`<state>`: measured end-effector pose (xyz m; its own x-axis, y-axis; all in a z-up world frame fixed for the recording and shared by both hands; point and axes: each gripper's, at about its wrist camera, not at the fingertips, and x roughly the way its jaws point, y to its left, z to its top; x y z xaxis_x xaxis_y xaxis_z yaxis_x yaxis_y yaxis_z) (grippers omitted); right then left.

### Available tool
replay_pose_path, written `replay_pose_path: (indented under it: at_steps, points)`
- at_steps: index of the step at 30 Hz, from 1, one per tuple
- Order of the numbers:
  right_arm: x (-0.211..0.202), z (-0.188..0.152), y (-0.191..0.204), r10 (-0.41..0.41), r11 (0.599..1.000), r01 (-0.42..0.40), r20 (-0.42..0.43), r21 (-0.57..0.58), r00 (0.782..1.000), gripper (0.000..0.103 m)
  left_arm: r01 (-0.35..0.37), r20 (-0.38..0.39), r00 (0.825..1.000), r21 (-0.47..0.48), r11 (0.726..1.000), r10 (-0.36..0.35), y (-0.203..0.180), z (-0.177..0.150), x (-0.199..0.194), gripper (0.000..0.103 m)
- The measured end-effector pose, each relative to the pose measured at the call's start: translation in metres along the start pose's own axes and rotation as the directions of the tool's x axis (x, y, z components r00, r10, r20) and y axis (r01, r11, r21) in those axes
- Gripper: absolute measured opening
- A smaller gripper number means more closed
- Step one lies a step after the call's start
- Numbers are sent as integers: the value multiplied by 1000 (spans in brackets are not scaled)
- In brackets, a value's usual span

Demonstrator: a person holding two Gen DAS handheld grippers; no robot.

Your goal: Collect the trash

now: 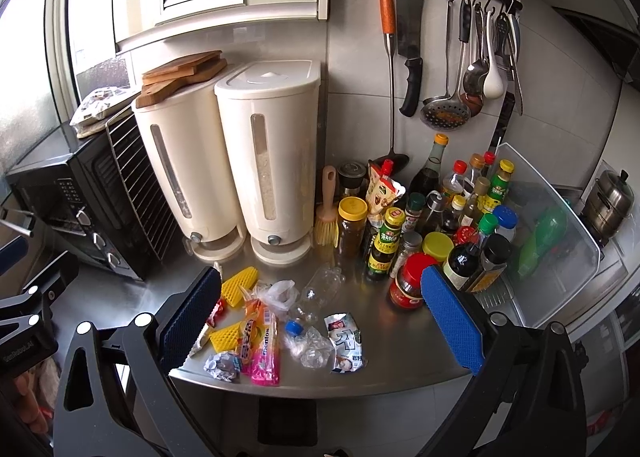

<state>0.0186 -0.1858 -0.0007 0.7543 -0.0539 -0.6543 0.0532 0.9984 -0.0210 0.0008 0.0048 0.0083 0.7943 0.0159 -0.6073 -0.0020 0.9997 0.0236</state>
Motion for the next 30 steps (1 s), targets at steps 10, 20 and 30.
replay_pose_path:
  at_steps: [10,20,30]
  points:
    - [0,2,1,0,1000,0,0,0,1000,100,-9,5,1000,2,1000,9,-1,-2,0,95]
    - [-1,2,2,0,1000,0,-1,0,1000,100,-11,10,1000,0,1000,11,0,-3,1,95]
    - [0,3,2,0,1000,0,4,0,1000,100,-10,14,1000,-5,1000,10,0,-4,2,95]
